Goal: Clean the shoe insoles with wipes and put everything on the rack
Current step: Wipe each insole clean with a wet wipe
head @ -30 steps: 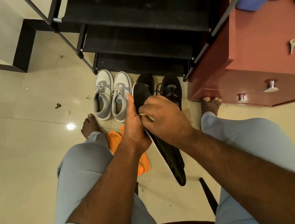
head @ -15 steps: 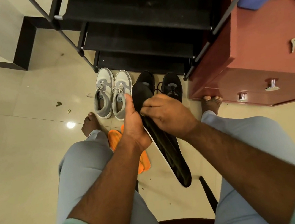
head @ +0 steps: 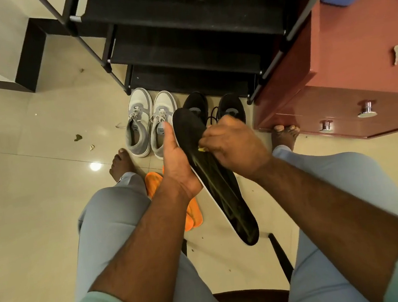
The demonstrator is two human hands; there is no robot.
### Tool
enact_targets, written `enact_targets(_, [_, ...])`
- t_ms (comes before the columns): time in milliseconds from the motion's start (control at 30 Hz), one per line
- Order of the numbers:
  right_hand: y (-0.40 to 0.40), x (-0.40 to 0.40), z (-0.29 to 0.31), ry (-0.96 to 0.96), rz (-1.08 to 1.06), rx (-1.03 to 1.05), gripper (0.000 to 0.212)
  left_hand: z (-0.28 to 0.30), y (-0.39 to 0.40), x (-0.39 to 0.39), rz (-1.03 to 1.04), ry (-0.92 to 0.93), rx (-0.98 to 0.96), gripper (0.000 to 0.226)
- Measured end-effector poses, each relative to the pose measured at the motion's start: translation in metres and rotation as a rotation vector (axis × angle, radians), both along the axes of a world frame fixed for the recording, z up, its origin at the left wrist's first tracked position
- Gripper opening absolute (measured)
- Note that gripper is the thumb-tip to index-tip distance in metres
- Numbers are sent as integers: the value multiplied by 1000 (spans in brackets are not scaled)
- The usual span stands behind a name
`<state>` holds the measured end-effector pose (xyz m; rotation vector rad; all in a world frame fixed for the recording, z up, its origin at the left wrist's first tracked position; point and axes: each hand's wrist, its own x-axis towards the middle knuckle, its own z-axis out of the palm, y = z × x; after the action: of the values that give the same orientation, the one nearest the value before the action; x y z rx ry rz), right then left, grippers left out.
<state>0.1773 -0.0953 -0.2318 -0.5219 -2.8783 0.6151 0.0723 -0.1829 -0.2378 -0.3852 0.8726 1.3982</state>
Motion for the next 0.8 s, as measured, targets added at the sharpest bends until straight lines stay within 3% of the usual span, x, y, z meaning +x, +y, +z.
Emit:
enact_targets(67, [7, 2, -4, -51, -57, 7, 24, 1, 0, 0, 0, 3, 15, 88])
enact_targets(267, [-22, -11, 21, 122, 48, -127, 27, 5, -2, -4, 45, 26, 11, 75])
enact_targets(433, [6, -1, 6, -104, -98, -64, 23, 10, 0, -1, 10, 72, 18, 61])
enact_targets(500, [8, 0, 5, -122, -140, -66, 20, 10, 1, 1, -23, 76, 28, 66])
enact_targets(667, [-17, -12, 18, 108, -89, -160, 19, 12, 1, 1, -59, 54, 17, 83])
enact_targets(800, [-4, -7, 13, 65, -198, -23, 17, 13, 0, 4, -59, 54, 24, 81])
